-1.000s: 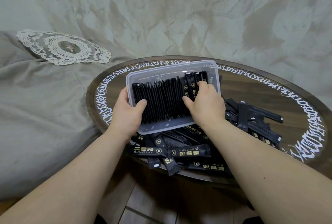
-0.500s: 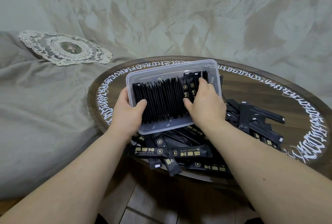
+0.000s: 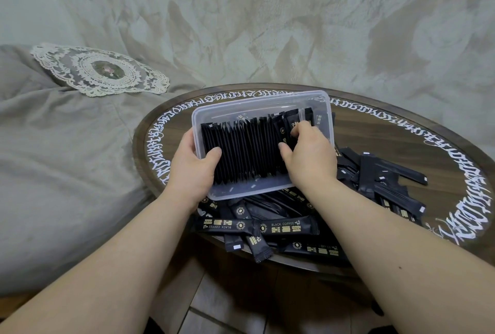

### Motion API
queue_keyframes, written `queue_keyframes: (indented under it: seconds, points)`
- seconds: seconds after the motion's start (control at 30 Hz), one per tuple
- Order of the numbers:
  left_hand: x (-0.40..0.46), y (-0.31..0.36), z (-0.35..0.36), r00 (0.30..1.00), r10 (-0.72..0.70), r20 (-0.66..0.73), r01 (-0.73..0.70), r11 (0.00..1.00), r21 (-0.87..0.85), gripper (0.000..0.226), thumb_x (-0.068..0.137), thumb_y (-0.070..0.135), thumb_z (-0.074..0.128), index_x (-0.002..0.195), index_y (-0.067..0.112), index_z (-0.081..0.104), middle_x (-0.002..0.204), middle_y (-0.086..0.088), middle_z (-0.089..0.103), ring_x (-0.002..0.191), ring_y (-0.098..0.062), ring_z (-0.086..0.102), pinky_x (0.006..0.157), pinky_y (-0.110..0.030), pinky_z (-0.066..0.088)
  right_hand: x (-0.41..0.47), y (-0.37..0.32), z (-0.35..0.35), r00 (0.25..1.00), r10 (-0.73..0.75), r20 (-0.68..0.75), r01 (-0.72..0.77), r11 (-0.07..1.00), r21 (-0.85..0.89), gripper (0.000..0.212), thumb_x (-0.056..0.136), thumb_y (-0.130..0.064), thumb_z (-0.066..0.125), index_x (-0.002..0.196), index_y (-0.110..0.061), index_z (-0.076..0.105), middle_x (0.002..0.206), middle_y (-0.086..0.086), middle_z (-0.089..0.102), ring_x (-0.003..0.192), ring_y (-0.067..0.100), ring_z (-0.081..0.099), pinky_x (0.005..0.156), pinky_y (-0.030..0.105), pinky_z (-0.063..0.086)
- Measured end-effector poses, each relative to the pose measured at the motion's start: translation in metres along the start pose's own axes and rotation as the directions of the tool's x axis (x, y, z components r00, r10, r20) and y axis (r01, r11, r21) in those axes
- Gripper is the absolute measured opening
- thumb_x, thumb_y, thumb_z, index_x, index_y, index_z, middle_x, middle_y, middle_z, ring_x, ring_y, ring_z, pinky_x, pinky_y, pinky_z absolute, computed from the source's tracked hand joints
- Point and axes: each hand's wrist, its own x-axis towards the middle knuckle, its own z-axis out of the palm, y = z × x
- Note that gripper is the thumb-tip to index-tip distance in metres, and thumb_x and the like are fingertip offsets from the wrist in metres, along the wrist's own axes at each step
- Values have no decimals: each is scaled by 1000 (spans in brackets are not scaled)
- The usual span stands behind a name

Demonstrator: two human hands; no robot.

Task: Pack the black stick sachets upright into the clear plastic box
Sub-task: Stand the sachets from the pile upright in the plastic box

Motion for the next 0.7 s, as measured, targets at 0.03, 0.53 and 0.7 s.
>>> queue_keyframes:
  seconds: [0.03, 0.53, 0.7]
  points:
    - [0, 0, 0, 1000, 1, 0, -1, 1000, 2, 47, 88, 16, 60, 130, 33, 49, 115, 19, 62, 108, -2, 58, 99, -31, 45, 1, 0, 1, 1000, 14, -4, -14, 1000, 16, 24, 92, -34, 59, 107, -18, 50, 108, 2, 57, 93, 28, 56, 71, 32, 38]
    - [2, -5, 0, 1000, -7, 21, 7, 1000, 0, 55, 80, 21, 60, 133, 30, 50, 115, 15, 65, 107, -5, 61, 99, -38, 48, 5, 6, 3, 996, 84, 15, -86, 987, 139, 38, 87, -32, 63, 122, -19, 53, 112, 0, 63, 101, 22, 58, 79, 31, 44]
    - [3, -6, -1, 1000, -3, 22, 3, 1000, -1, 51, 86, 14, 60, 132, 32, 49, 116, 14, 65, 108, -6, 61, 100, -38, 48, 6, 5, 6, 998, 66, 5, -67, 993, 93, 44, 89, -32, 63, 128, -16, 50, 120, 4, 57, 107, 26, 56, 83, 32, 42]
